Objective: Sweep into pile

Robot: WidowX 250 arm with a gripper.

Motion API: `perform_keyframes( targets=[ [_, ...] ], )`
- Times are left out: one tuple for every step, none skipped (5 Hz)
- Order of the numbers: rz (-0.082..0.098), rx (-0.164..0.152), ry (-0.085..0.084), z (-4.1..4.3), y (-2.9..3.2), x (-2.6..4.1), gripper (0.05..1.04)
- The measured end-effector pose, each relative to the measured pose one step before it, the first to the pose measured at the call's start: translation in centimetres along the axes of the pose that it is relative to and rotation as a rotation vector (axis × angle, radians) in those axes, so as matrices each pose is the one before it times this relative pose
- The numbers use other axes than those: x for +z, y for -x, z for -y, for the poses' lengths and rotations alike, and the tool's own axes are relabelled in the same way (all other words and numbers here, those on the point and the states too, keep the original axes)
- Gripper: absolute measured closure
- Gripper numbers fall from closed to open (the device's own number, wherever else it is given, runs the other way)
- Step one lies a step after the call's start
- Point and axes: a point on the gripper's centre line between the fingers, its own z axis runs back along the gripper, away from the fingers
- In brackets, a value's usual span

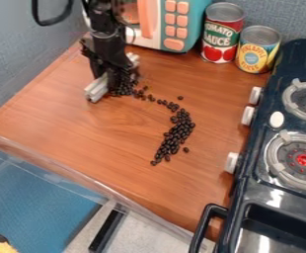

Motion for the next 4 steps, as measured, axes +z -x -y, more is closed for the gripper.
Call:
perform_keyframes(
  targets=[
    [0.0175,-0.0472,0.0061,2.151,0.199,0.531,0.712],
    [0.0134,-0.0500,0.0009,1.674,0.107,0.319,0.712],
    [0.0112,-0.0267,-0.0059,0.905,0.336,0.299,0.712],
    [0.0147,-0.0181,0.0083,1.500,-0.312,0.262,0.712]
  ],
)
